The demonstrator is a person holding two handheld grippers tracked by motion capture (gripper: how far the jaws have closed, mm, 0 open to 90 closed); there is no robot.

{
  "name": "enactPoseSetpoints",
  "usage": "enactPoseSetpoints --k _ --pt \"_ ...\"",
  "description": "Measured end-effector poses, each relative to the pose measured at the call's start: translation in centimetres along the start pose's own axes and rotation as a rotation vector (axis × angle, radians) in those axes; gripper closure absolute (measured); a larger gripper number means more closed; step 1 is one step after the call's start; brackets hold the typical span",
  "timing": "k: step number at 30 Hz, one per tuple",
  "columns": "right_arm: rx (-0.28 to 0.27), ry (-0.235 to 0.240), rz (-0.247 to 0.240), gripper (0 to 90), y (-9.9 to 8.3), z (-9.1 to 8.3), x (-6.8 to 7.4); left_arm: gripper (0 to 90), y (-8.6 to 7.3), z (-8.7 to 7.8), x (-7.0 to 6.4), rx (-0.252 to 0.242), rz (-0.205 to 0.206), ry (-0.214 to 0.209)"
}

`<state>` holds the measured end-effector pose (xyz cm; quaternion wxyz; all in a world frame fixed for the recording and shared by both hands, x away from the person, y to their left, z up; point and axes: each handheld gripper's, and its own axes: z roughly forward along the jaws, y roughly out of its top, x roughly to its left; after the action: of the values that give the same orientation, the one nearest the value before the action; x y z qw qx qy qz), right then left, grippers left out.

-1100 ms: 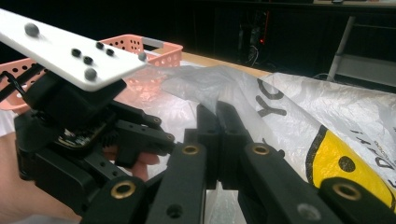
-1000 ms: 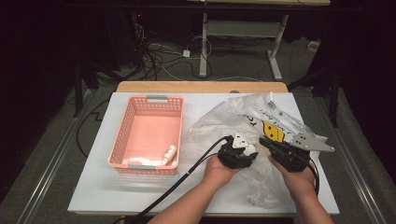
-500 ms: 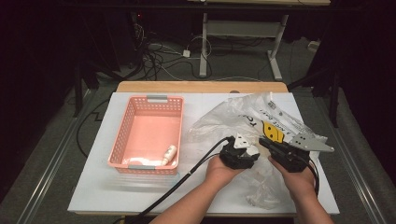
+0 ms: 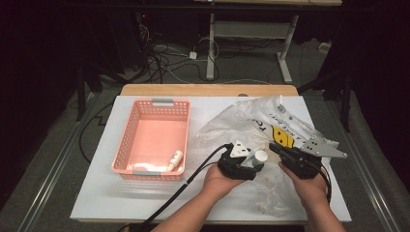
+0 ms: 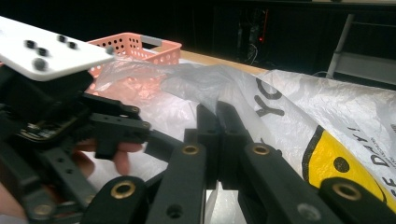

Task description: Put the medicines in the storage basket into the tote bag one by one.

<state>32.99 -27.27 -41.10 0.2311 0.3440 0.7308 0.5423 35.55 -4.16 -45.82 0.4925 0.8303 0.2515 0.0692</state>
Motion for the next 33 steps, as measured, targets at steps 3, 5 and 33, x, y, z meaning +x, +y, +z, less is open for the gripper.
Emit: enactPoseSetpoints --k 3,5,33 --pt "-0.005 -0.001 0.004 90.0 0.1 -0.1 -0.1 25.7 -0.3 -0.8 0.2 -0.005 -0.001 -0.003" --pt "-0.005 -0.002 0.002 90.0 0.1 -0.1 0.0 21.5 -0.4 -1.3 0.3 -0.004 -0.011 -0.009" --pt "-0.002 -0.006 0.002 90.0 0.1 -0.2 0.1 0.0 -1.4 -10.0 0.2 -0.026 -0.018 0.037"
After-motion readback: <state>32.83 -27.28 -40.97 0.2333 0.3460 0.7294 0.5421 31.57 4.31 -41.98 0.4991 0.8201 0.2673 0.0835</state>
